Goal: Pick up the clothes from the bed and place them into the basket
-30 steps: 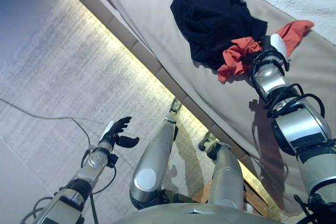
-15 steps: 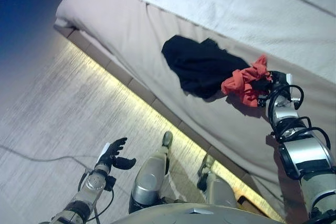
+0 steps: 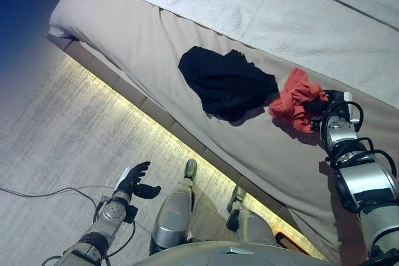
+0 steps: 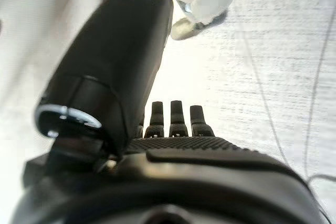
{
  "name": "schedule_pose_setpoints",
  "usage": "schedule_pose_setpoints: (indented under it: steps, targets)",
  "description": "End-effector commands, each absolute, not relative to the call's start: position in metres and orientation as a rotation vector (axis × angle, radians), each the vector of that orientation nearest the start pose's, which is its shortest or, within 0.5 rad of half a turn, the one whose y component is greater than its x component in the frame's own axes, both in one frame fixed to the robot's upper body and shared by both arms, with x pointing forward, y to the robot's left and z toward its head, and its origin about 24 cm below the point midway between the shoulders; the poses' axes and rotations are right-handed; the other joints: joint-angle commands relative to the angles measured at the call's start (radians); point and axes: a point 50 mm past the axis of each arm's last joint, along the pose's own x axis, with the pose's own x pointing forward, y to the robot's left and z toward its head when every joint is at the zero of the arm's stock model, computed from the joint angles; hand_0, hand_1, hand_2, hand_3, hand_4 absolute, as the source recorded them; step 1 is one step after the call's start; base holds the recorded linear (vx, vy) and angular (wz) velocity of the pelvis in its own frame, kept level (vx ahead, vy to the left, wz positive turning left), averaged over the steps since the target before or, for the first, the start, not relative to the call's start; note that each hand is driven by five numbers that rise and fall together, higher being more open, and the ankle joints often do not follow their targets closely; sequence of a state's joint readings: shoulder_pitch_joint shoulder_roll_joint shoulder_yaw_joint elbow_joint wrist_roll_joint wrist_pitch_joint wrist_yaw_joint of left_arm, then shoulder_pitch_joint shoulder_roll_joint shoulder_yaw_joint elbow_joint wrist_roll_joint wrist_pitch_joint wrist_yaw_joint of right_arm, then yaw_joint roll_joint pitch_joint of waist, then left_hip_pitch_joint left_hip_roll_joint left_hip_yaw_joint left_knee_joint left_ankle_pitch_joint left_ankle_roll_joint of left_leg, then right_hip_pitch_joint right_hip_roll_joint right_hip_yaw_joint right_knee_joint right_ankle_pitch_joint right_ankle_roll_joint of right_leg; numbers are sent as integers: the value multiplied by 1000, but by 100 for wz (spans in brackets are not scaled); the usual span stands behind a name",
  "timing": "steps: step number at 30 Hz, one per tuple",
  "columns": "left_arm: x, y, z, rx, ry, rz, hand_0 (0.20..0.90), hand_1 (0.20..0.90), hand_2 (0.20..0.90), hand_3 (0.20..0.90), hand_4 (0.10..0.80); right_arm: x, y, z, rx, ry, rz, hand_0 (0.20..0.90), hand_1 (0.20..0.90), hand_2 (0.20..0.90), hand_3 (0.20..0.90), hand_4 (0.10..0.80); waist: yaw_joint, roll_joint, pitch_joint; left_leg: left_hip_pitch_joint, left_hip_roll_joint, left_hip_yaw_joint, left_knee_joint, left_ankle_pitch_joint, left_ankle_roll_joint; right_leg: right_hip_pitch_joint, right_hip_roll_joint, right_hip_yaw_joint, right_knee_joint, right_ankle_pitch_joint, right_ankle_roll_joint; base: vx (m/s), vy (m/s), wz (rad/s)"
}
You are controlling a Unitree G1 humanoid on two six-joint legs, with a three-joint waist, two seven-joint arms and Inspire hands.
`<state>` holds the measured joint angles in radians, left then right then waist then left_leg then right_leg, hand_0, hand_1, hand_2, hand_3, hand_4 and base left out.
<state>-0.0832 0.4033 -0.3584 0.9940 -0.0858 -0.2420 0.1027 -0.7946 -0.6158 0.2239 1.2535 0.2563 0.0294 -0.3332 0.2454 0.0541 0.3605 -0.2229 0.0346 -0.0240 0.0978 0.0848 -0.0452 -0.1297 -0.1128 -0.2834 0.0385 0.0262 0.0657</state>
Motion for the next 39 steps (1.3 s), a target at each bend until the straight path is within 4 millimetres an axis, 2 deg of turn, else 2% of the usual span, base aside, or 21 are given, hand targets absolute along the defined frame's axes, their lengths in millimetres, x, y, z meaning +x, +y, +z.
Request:
schedule_pose_setpoints:
  steps: [1, 4, 6, 8, 10, 14, 16, 18, 21, 26, 28, 29, 30, 31, 32, 33, 34, 36, 37, 38, 39]
  targets:
    - [176, 254, -107, 497, 684, -10, 900, 900, 900, 900, 800, 358, -343, 141, -466, 94, -694, 300, 300, 300, 200, 100, 8, 31, 6, -56, 13, -20, -16, -11, -12, -67, -4, -22, 120, -42, -27, 0, 0, 0]
    - [174, 253, -108, 497, 687, -10, 900, 900, 900, 900, 800, 359, -340, 145, -285, 14, -680, 300, 300, 300, 200, 100, 3, 31, 1, -37, 15, -16, -30, -14, -14, -50, -4, -21, 110, -45, -25, 5, 18, 5]
    - [170, 252, -110, 498, 694, -15, 900, 900, 900, 900, 800, 360, -335, 149, -27, -90, -641, 300, 300, 300, 200, 100, -7, 27, -11, -5, 20, -5, -47, -20, -18, -23, -2, -19, 98, -52, -23, 38, 24, 1]
    - [168, 250, -111, 498, 695, -18, 900, 900, 900, 900, 800, 359, -334, 149, 113, -149, -620, 300, 300, 300, 200, 100, -12, 23, -20, 10, 20, -2, -56, -23, -19, -11, 0, -16, 91, -54, -21, 36, 15, -3]
    - [163, 246, -115, 496, 705, -25, 900, 900, 900, 900, 800, 356, -332, 144, 249, -198, -578, 300, 300, 300, 200, 100, -24, 17, -41, 35, 22, 5, -74, -22, -21, 14, 4, -10, 71, -52, -18, 76, 22, -7]
    - [152, 237, -123, 497, 728, -45, 900, 900, 900, 900, 800, 349, -312, 126, 427, -262, -476, 300, 300, 300, 200, 100, -61, -3, -87, 93, 28, 29, -115, -23, -22, 55, 9, 16, 33, -40, -8, 81, 6, -3]
    - [147, 235, -126, 497, 738, -48, 900, 900, 900, 900, 800, 342, -302, 113, 479, -265, -443, 300, 300, 300, 200, 100, -81, -14, -105, 115, 30, 39, -127, -25, -22, 69, 12, 32, 24, -36, -6, 71, -15, -17]
    - [144, 230, -128, 497, 750, -48, 900, 900, 900, 900, 800, 330, -280, 94, 571, -274, -382, 300, 300, 300, 200, 100, -117, -30, -132, 148, 35, 55, -142, -29, -19, 87, 19, 59, 14, -35, -6, 80, -35, -21]
    - [134, 225, -133, 497, 772, -46, 900, 900, 900, 900, 800, 301, -262, 67, 659, -286, -313, 300, 300, 300, 200, 100, -163, -48, -175, 195, 42, 79, -153, -39, -14, 117, 32, 96, 4, -38, -6, 82, -35, -25]
    - [128, 220, -135, 483, 782, -34, 900, 900, 900, 900, 800, 268, -235, 54, 711, -304, -236, 300, 300, 300, 200, 100, -228, -73, -209, 221, 56, 115, -84, -68, -16, 143, 36, 146, 1, -34, -13, 11, 7, -26]
    - [126, 217, -136, 477, 792, -47, 900, 900, 900, 900, 800, 260, -229, 53, 727, -313, -228, 300, 300, 300, 200, 100, -242, -85, -212, 218, 56, 98, -34, -85, -17, 152, 33, 165, 5, -31, -16, 18, 73, -40]
    - [123, 212, -138, 462, 807, -53, 900, 900, 900, 900, 800, 259, -223, 54, 743, -307, -194, 300, 300, 300, 200, 100, -236, -92, -209, 211, 33, 13, 18, -106, -7, 164, 31, 200, 10, -29, -16, 35, 85, -46]
    - [123, 211, -138, 462, 809, -55, 900, 900, 900, 900, 800, 259, -223, 54, 740, -309, -191, 300, 300, 300, 200, 100, -235, -93, -211, 205, 27, 1, 21, -103, -5, 161, 30, 204, 9, -25, -15, 85, 138, -70]
    - [120, 206, -141, 445, 824, -48, 900, 900, 900, 900, 800, 261, -216, 57, 727, -314, -157, 300, 300, 300, 200, 100, -218, -94, -219, 203, -28, -124, 24, -124, 23, 167, 37, 263, 4, -21, -12, 36, 140, -83]
    - [119, 203, -141, 433, 826, -52, 900, 900, 900, 900, 800, 263, -213, 60, 733, -331, -147, 300, 300, 300, 200, 100, -200, -88, -222, 210, -68, -215, -1, -129, 42, 168, 47, 313, -4, -17, -7, 14, 179, -136]
    - [119, 202, -142, 437, 823, -70, 900, 900, 900, 900, 800, 265, -212, 64, 725, -354, -155, 300, 300, 300, 200, 100, -194, -82, -221, 221, -82, -233, -13, -133, 55, 163, 46, 335, 0, -16, 1, -57, 164, -168]
    - [121, 202, -141, 449, 815, -91, 900, 900, 900, 900, 800, 266, -214, 66, 730, -377, -178, 300, 300, 300, 200, 100, -194, -79, -217, 225, -84, -219, -6, -145, 63, 155, 40, 343, 11, -16, 8, -57, 172, -185]
    - [121, 204, -142, 487, 824, -141, 900, 900, 900, 900, 800, 264, -219, 70, 771, -410, -245, 300, 300, 300, 200, 100, -209, -69, -223, 253, -75, -199, -46, -142, 66, 145, 25, 357, 25, -9, 30, -65, 181, -124]
    - [123, 206, -141, 504, 823, -162, 900, 900, 900, 900, 800, 260, -223, 71, 778, -424, -289, 300, 300, 300, 200, 100, -219, -68, -228, 257, -79, -189, -64, -130, 67, 135, 12, 363, 21, 11, 43, -38, 130, -62]
    - [123, 207, -141, 507, 824, -166, 900, 900, 900, 900, 800, 259, -224, 70, 779, -425, -300, 300, 300, 300, 200, 100, -221, -66, -231, 266, -78, -187, -71, -139, 69, 140, 11, 364, 18, 4, 46, -75, 144, -60]
    - [126, 210, -140, 512, 821, -172, 900, 900, 900, 900, 800, 255, -228, 69, 789, -432, -339, 300, 300, 300, 200, 100, -232, -67, -236, 266, -85, -176, -85, -129, 73, 124, -6, 375, 13, 32, 63, -43, 147, -50]
